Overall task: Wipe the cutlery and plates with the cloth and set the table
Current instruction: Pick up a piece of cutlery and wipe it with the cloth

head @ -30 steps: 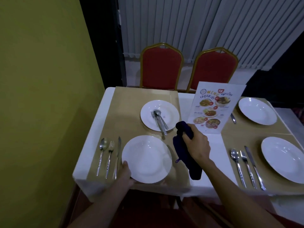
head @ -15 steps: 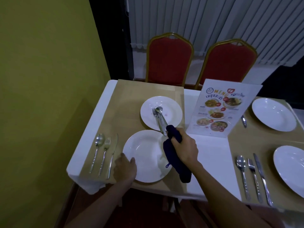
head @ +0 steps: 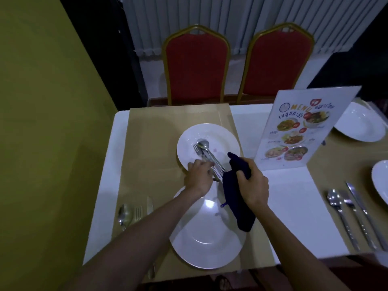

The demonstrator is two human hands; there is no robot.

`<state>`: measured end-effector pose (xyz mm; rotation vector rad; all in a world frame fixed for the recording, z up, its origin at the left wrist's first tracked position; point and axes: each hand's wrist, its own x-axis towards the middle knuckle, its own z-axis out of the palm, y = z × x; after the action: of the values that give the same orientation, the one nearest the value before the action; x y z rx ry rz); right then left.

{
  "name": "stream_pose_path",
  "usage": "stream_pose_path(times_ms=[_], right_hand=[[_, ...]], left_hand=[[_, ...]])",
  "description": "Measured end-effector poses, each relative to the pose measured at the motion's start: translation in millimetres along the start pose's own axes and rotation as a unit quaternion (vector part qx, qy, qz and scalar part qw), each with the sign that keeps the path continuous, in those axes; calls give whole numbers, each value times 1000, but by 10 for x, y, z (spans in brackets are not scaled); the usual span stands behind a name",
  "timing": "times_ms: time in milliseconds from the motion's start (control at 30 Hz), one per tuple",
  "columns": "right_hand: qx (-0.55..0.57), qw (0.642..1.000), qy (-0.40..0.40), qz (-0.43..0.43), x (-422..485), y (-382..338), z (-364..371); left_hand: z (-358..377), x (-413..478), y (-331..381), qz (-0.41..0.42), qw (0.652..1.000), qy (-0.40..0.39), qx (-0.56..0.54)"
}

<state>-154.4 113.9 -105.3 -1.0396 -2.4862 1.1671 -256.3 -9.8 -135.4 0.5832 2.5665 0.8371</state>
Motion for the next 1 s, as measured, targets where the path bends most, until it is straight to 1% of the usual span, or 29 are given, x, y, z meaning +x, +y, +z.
stream_pose_path(times_ms=[100, 167, 233, 300, 400, 533, 600, 633, 700, 733, 767, 800, 833, 867, 900, 933, 967, 1000], right_hand=[[16, 998, 54, 38, -5, 3, 105], [26, 994, 88, 56, -1, -34, 177], [36, 990, 111, 80, -22, -96, 246], [44, 987, 122, 96, -72, -138, 294], [52, 984, 134, 107, -118, -175, 340], [53, 982, 140, 114, -212, -203, 308], [48, 985, 127, 110, -289, -212, 243], [43, 987, 116, 105, -314, -209, 207], [30, 992, 85, 91, -356, -222, 120], [21, 994, 67, 85, -376, -250, 73], [9, 995, 51, 79, -400, -280, 34], [-3, 997, 41, 72, -440, -340, -6], [-15, 997, 39, 63, -479, -410, -27], [-27, 997, 47, 50, -532, -503, -35], [-50, 996, 63, 25, -609, -621, -37], [-79, 994, 78, -18, -665, -726, -10], [-118, 985, 83, -89, -755, -840, 22], [-166, 968, 67, -174, -862, -939, 62]], left_hand=[[99, 266, -122, 63, 992, -56, 91], [92, 383, -208, 102, 986, -49, 122], [74, 458, -267, 108, 986, -25, 123], [61, 479, -262, 92, 988, -10, 126], [91, 525, -184, 57, 991, -13, 120], [33, 524, -50, -53, 997, -20, 60], [-58, 454, -3, -85, 995, -28, 37], [-111, 424, 0, -100, 994, -44, 29], [-266, 354, -23, -140, 985, -98, -25], [-351, 306, -54, -157, 976, -124, -89], [-442, 236, -87, -174, 958, -150, -171], [-564, 119, -113, -193, 933, -172, -249], [-677, -14, -144, -210, 909, -188, -308], [-784, -155, -177, -215, 893, -198, -341], [-891, -308, -203, -204, 890, -208, -351], [-961, -427, -224, -185, 893, -217, -348], [-1046, -561, -230, -157, 904, -219, -332], [-1127, -693, -228, -129, 918, -212, -311]])
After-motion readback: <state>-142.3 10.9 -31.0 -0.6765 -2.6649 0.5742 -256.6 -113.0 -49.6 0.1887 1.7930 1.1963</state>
